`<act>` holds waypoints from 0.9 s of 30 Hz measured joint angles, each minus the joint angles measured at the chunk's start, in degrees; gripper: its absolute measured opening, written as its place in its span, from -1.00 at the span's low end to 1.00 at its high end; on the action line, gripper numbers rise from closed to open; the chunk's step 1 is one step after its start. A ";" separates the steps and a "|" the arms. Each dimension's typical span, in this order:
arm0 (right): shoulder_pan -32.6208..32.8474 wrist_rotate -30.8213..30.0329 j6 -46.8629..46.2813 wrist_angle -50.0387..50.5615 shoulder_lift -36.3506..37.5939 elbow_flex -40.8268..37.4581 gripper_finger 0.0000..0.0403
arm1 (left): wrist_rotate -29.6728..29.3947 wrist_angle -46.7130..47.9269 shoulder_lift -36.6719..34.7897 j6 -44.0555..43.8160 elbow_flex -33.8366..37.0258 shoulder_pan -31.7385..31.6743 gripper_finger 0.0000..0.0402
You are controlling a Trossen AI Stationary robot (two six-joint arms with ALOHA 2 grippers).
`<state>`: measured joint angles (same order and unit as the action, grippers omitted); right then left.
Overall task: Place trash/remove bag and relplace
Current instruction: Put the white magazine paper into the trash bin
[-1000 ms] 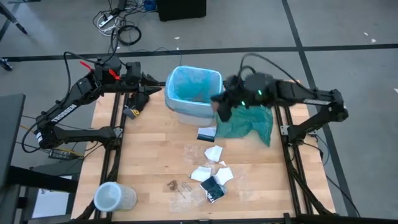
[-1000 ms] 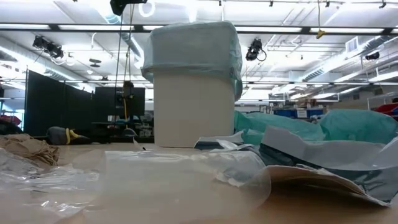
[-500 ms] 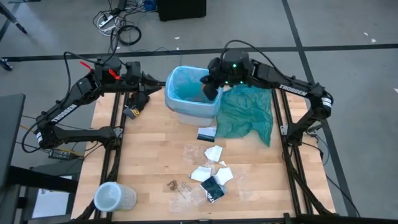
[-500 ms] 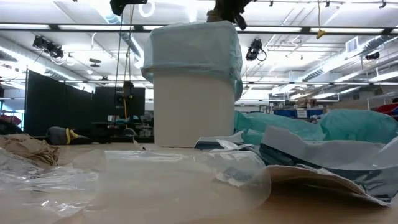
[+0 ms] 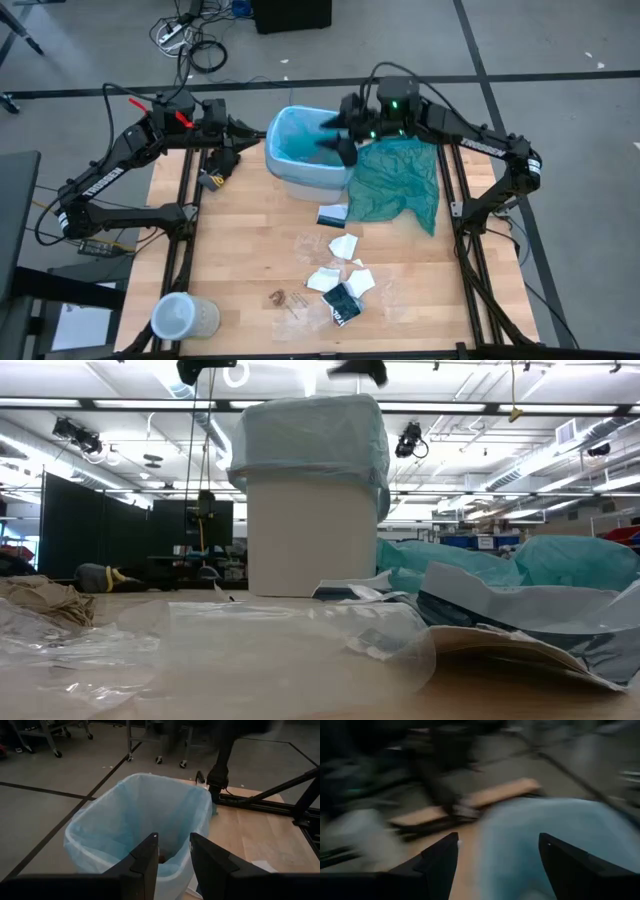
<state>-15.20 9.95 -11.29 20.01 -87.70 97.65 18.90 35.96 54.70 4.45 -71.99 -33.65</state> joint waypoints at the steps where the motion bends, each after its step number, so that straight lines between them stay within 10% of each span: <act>1: 1.48 1.72 -0.51 0.49 0.37 0.05 0.29 | -0.01 0.01 0.00 0.00 0.00 0.00 -0.40; 11: 17.22 -14.44 -3.15 32.58 -0.28 -2.24 0.17 | -0.03 2.24 0.02 1.29 0.00 0.02 -0.40; 27: 17.71 -18.31 -17.61 3.60 -0.06 -35.04 0.32 | -0.05 2.78 0.02 1.49 0.00 0.02 -0.40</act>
<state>2.51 -8.36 -28.90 23.62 -87.76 62.61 18.85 38.74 54.72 5.93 -71.99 -33.63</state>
